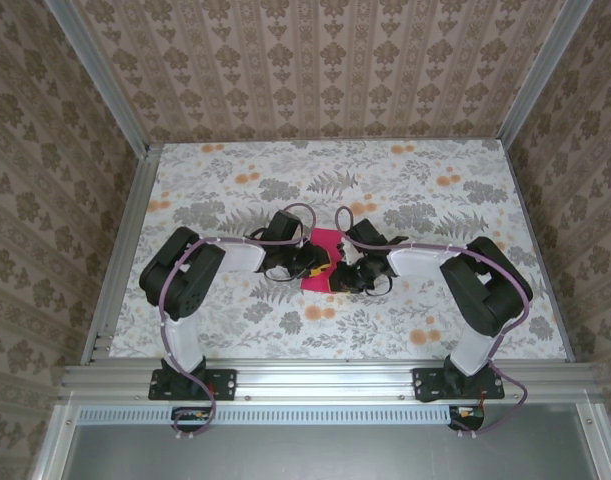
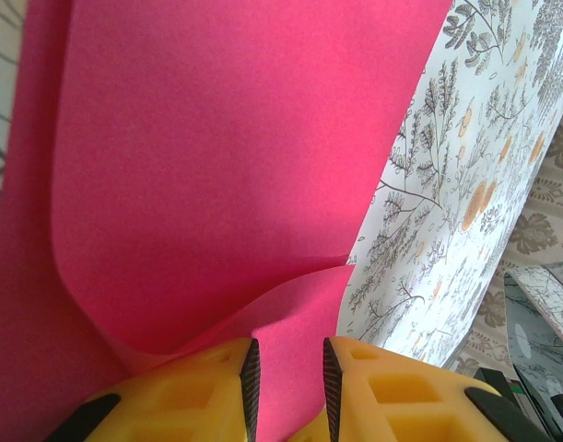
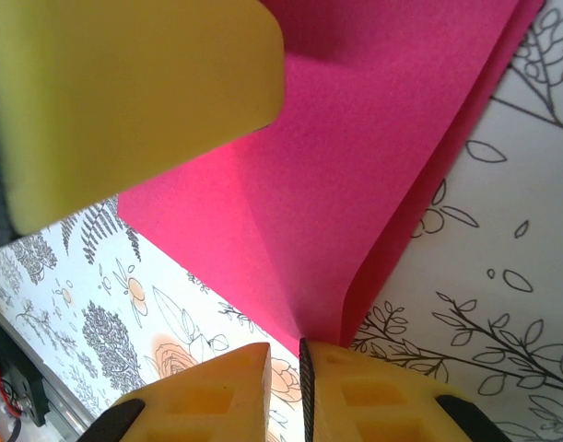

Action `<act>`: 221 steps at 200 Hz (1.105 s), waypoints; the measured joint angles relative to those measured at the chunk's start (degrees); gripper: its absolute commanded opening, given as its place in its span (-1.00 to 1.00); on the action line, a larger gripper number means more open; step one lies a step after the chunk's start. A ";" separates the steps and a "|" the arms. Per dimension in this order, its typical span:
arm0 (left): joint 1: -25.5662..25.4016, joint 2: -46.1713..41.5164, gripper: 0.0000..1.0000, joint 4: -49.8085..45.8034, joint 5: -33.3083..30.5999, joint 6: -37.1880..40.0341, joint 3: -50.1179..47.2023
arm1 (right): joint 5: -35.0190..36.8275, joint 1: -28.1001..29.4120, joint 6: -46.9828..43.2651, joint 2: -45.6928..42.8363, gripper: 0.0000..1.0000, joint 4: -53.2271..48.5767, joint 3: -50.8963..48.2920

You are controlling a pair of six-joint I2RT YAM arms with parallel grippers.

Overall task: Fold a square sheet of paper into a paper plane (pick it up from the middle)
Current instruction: Fold the triangle a second time at the center of the table.

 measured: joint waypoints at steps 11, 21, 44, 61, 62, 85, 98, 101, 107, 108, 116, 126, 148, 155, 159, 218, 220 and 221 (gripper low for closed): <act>0.00 0.00 -0.44 0.00 -0.02 0.00 0.00 | 0.35 0.00 -0.13 0.07 -0.62 -0.22 0.07; 0.00 0.00 -0.44 0.00 0.00 0.00 0.00 | 0.63 0.00 -0.20 0.09 -0.62 -0.61 0.20; 0.00 0.00 -0.44 0.00 0.00 -0.02 0.00 | 1.27 0.00 -0.63 0.09 -0.62 -1.40 0.59; 0.00 0.00 -0.44 0.00 0.00 -0.13 0.00 | 1.29 0.00 -0.81 0.09 -0.62 -1.46 0.70; 0.00 0.00 -0.44 0.00 0.00 -0.13 0.00 | 1.27 0.00 -0.81 0.07 -0.62 -1.46 0.70; 0.00 0.00 -0.44 0.00 0.00 -0.15 0.00 | 1.03 0.00 -0.81 0.02 -0.61 -1.40 0.70; 0.00 0.00 -0.44 0.00 0.00 -0.15 0.00 | 0.90 0.00 -0.81 -0.04 -0.62 -1.33 0.70; 0.00 0.00 -0.44 0.00 0.00 -0.15 0.00 | 0.79 0.00 -0.81 -0.04 -0.61 -1.22 0.70; 0.00 0.00 -0.44 0.00 0.00 -0.15 0.00 | 0.63 0.00 -0.81 -0.04 -0.62 -1.01 0.70; 0.00 0.00 -0.44 0.00 0.00 -0.15 0.00 | 0.61 0.00 -0.81 -0.04 -0.61 -0.98 0.70; 0.00 0.00 -0.44 0.00 0.00 -0.15 0.00 | 0.50 0.00 -0.81 -0.04 -0.62 -0.96 0.76; 0.00 0.00 -0.44 0.00 0.00 -0.15 0.00 | 0.31 0.02 -0.81 -0.04 -0.61 -0.83 0.85; 0.00 0.00 -0.44 0.00 0.00 -0.15 0.00 | 0.15 0.11 -0.81 -0.02 -0.61 -0.57 1.11; 0.00 0.00 -0.44 0.00 0.00 -0.15 0.00 | 0.17 0.11 -0.81 -0.02 -0.61 -0.52 1.16; 0.00 0.00 -0.44 0.00 0.00 -0.15 0.00 | 0.17 0.11 -0.81 -0.02 -0.61 -0.52 1.16; 0.00 0.00 -0.44 0.00 -0.02 -0.15 0.00 | 0.42 0.11 -0.85 1.42 -0.63 -0.55 1.14; 0.00 0.00 -0.44 0.00 -0.02 -0.15 0.00 | 0.42 0.11 -0.85 1.49 -0.63 -0.55 1.14; 0.00 0.00 -0.44 0.00 -0.02 -0.15 0.00 | 0.42 0.11 -0.85 1.49 -0.63 -0.57 1.14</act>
